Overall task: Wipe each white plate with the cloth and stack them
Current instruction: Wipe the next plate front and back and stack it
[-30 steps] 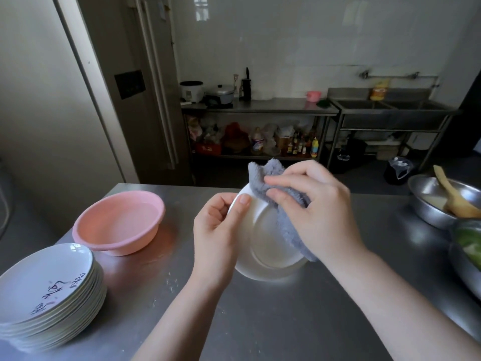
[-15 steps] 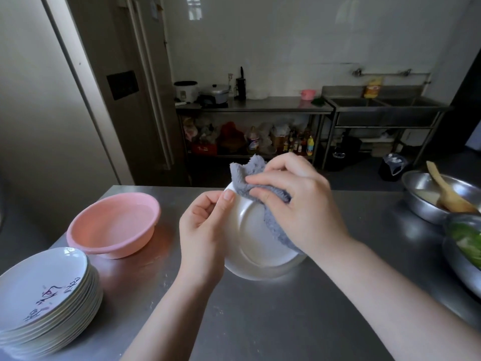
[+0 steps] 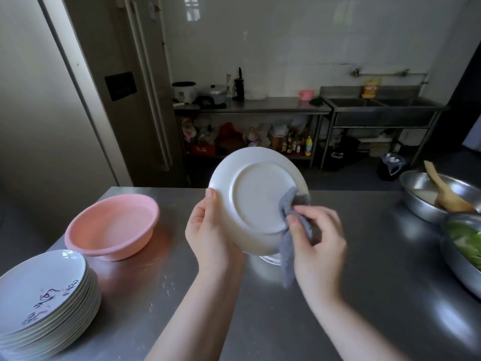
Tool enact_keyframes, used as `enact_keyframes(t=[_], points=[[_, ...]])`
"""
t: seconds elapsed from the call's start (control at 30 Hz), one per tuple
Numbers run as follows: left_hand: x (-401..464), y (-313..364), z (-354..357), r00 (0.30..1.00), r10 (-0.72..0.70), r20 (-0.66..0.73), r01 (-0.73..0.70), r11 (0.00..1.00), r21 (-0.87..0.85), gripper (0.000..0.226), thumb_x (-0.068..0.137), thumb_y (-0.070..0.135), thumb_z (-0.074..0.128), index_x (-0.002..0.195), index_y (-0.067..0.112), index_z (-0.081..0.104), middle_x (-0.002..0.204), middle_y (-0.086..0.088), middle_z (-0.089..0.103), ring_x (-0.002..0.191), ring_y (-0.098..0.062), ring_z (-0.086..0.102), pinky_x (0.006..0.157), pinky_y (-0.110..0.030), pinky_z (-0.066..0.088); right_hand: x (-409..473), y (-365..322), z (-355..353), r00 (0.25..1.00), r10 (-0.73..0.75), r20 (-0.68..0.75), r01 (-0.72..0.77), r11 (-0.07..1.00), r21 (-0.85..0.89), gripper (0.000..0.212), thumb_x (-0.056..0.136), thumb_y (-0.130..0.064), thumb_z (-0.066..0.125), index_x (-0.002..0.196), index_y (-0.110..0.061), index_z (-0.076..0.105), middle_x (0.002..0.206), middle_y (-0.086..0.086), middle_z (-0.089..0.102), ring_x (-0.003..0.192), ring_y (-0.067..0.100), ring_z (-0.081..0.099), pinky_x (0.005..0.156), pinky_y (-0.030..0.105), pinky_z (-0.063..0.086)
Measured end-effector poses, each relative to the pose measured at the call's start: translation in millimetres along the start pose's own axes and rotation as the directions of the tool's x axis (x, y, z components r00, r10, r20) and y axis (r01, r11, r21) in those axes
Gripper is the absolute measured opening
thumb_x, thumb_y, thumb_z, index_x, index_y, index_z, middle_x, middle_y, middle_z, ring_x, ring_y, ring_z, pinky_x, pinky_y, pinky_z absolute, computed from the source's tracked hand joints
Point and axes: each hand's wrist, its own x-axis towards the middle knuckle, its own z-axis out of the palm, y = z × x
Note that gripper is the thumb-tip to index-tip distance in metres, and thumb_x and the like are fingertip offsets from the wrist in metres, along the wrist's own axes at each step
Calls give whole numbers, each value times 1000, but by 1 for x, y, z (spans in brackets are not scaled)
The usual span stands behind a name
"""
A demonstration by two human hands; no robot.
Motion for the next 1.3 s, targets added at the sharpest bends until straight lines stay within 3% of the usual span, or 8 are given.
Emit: enact_keyframes(t=[0.13, 0.3, 0.4, 0.6, 0.83, 1.0, 1.13, 1.3], points=[[-5, -2, 9, 982, -183, -49, 176, 978, -115, 32, 97, 33, 59, 95, 2, 67, 106, -16, 70, 103, -36, 68, 92, -52, 54, -20, -5, 9, 957, -243, 159, 255, 965, -58, 9, 83, -13, 70, 91, -13, 75, 92, -2, 60, 86, 8, 61, 81, 19, 47], [2, 1, 7, 974, -209, -89, 195, 970, -146, 23, 97, 29, 61, 98, 8, 70, 95, -6, 76, 92, -22, 72, 81, -41, 59, 1, 3, 2, 968, -240, 73, 246, 965, -93, 11, 81, -9, 73, 91, -11, 76, 90, 1, 61, 82, 11, 60, 74, 27, 50], [4, 2, 5, 973, -212, -94, 199, 971, -130, 26, 96, 33, 61, 95, 9, 71, 87, -7, 76, 82, -22, 73, 73, -38, 59, -4, 2, 6, 928, -333, 170, 351, 932, -91, 11, 81, -9, 74, 91, -11, 76, 89, 1, 62, 80, 16, 61, 73, 27, 50], [6, 0, -1, 990, -125, -65, 119, 989, -90, 21, 96, 30, 61, 88, 16, 74, 86, 2, 77, 79, -12, 73, 68, -30, 59, 24, 3, -5, 998, -60, 32, 60, 998, -6, 13, 80, -8, 73, 87, -17, 67, 90, -9, 59, 88, 9, 60, 78, 18, 45], [-3, -3, -12, 998, -15, 63, 16, 1000, -9, 30, 96, 29, 62, 69, 17, 69, 73, 8, 68, 68, -8, 63, 69, -27, 52, 58, 2, -11, 991, 137, 2, -137, 990, 30, 8, 84, -15, 70, 88, -22, 70, 92, -6, 68, 87, 8, 64, 78, 27, 51], [-7, -4, -10, 985, 90, 150, -107, 988, 113, 28, 91, 31, 65, 67, 18, 61, 64, 5, 58, 62, -12, 51, 59, -26, 42, 56, -14, -4, 992, -87, 86, 92, 994, -57, 16, 84, -12, 71, 97, -19, 75, 99, -10, 65, 96, 10, 60, 85, 26, 49], [-9, -7, -10, 982, 50, 184, -66, 994, 85, 34, 95, 25, 62, 61, 21, 62, 64, 5, 62, 60, -10, 56, 56, -23, 48, 50, -19, -4, 906, -357, 226, 380, 923, -67, 22, 81, -2, 72, 101, -10, 75, 100, 0, 65, 88, 21, 57, 83, 21, 45], [-12, -11, -5, 992, -25, 123, 22, 999, 25, 28, 96, 20, 60, 70, 9, 62, 68, -3, 60, 62, -11, 58, 61, -24, 50, 37, -29, 3, 908, -354, 225, 382, 920, -93, 17, 79, -2, 73, 94, -10, 77, 95, 3, 68, 88, 24, 61, 82, 32, 49]])
